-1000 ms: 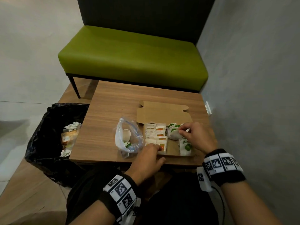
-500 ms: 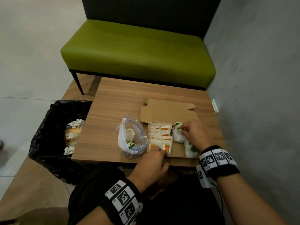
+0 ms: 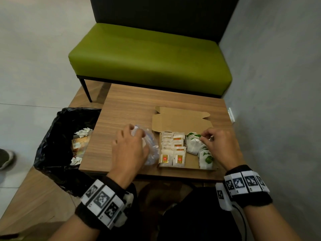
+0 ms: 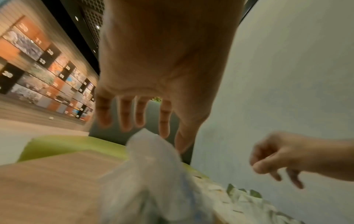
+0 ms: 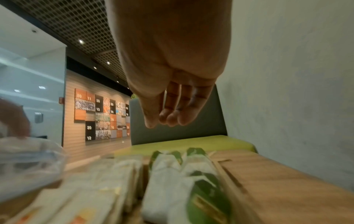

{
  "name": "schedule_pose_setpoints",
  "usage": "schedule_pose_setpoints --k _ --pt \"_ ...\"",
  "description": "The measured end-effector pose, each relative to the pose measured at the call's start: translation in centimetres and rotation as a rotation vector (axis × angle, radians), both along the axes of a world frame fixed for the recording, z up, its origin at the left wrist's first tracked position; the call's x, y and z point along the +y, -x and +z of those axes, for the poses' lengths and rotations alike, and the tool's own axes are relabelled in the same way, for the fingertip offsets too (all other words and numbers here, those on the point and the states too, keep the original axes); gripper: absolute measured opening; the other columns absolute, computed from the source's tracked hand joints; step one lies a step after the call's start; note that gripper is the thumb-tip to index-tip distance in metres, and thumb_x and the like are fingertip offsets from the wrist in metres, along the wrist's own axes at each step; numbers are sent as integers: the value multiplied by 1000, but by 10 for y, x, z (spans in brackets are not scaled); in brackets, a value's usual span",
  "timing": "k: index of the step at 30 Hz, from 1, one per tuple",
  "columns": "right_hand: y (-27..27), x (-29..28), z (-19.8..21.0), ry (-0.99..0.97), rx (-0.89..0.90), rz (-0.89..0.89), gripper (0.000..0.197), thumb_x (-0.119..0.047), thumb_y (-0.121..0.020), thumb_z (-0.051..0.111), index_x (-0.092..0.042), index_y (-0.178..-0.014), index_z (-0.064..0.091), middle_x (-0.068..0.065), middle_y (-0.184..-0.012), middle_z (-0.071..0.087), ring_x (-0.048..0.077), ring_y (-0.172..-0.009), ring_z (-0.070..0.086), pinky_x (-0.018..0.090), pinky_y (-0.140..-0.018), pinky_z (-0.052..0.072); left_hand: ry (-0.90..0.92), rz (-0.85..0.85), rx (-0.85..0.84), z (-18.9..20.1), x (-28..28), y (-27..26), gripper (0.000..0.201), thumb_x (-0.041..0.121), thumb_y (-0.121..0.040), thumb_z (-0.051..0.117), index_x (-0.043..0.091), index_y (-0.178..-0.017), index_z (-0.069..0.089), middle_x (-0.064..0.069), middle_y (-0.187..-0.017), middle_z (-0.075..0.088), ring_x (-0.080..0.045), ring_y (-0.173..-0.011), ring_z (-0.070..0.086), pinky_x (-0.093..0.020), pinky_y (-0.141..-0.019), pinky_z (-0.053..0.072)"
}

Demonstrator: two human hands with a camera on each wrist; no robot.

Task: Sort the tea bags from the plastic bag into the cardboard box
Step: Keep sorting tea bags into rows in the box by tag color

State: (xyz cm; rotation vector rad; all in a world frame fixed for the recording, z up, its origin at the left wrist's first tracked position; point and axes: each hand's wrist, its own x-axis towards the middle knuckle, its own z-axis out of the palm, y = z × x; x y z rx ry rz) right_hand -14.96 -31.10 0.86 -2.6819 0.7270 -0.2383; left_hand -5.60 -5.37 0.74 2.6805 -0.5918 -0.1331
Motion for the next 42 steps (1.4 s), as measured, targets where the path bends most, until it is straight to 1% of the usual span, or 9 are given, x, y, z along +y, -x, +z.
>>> schedule_pose_setpoints --k 2,5,9,12,20,28,34,37,42 --pt "5 17 11 -19 -62 36 5 -27 -88 73 -23 -91 73 -10 -83 67 4 -69 56 25 -63 47 -76 18 147 -5 6 -14 40 37 -88 64 29 -125 51 -3 -133 48 -22 -113 53 -40 -93 48" --pt "6 52 19 -105 -69 130 6 -30 -90 70 -26 -94 73 -13 -88 64 1 -72 57 23 -66 49 -38 -15 259 -8 14 -20 38 28 -91 65 23 -127 56 -2 -111 65 -15 -89 60 -28 -74 48" --pt "4 102 16 -330 -11 236 20 -41 -90 67 -33 -107 72 -13 -106 57 3 -92 56 29 -80 50 124 -101 287 0 27 -15 42 14 -90 65 21 -130 57 1 -127 63 -4 -99 57 -8 -74 41" --pt "5 130 17 -449 43 294 31 -50 -88 66 -38 -117 69 -12 -118 51 3 -106 52 26 -90 47 226 -177 278 10 38 -2 45 12 -85 70 25 -127 59 6 -127 63 -2 -105 58 -11 -87 40" --pt "21 154 18 -234 49 231 38 -20 -94 58 -25 -132 63 2 -110 62 16 -103 59 24 -88 46 105 -192 141 25 61 28 52 17 -82 70 26 -132 57 7 -133 60 -11 -123 54 -18 -100 37" --pt "33 160 33 -75 94 219 54 -51 -91 61 -35 -142 50 -10 -136 49 18 -111 60 36 -92 51 163 -292 134 32 52 57 55 18 -86 65 27 -138 50 9 -134 59 -9 -122 55 -18 -102 39" --pt "33 156 34 -44 128 189 31 -53 -93 57 -35 -114 71 -10 -138 48 15 -112 58 31 -81 46 198 -378 135 35 53 65 52 19 -87 65 29 -136 51 14 -130 59 -5 -117 57 -19 -100 43" --pt "40 151 26 -195 -46 174 26 -51 -88 66 -30 -96 78 -17 -127 57 7 -108 60 31 -78 51 170 -340 140 36 56 64 57 28 -84 67 28 -138 48 11 -132 59 -8 -120 56 -19 -102 41" --pt "59 135 35 -592 -425 99 9 -18 -85 75 -26 -82 80 -17 -103 72 1 -100 66 27 -81 55 67 -249 222 39 59 53 81 38 -81 71 21 -150 32 4 -146 47 -12 -132 44 -19 -107 30"
